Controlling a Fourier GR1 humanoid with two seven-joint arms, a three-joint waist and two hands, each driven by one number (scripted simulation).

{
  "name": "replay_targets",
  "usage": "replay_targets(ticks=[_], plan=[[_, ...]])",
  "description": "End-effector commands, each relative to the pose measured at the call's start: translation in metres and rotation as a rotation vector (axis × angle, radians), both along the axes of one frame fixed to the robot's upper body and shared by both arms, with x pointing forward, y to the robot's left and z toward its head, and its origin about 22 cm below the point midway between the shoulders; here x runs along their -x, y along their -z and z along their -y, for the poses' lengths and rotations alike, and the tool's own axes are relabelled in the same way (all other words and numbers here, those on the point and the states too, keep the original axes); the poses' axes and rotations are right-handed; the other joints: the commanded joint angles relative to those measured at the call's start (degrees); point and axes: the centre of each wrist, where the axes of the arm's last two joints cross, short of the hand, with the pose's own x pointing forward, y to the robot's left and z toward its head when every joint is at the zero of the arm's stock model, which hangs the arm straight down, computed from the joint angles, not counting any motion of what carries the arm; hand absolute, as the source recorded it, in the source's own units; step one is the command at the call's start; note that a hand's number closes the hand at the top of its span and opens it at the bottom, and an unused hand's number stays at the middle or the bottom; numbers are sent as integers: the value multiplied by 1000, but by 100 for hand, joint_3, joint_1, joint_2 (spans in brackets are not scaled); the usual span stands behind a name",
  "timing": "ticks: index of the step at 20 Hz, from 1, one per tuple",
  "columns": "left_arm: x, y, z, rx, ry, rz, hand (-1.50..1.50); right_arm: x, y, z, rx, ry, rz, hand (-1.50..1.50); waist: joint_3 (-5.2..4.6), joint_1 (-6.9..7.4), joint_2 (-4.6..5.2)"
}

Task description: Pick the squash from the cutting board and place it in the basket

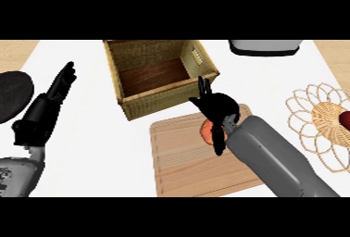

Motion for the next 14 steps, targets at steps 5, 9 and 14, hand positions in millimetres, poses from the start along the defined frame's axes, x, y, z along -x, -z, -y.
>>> replay_targets(ticks=[5, 9, 14], plan=[[13, 1, -4, -3, 13, 10, 0, -7, 37, 28, 62, 52, -95, -150, 30, 49, 136], [-1, 0, -7, 0, 7, -13, 0, -6, 51, 35, 61, 56, -100, -150, 30, 12, 152], [1, -17, -6, 9, 17, -7, 0, -8, 63, 23, 35, 72, -140, 150, 31, 17, 135]])
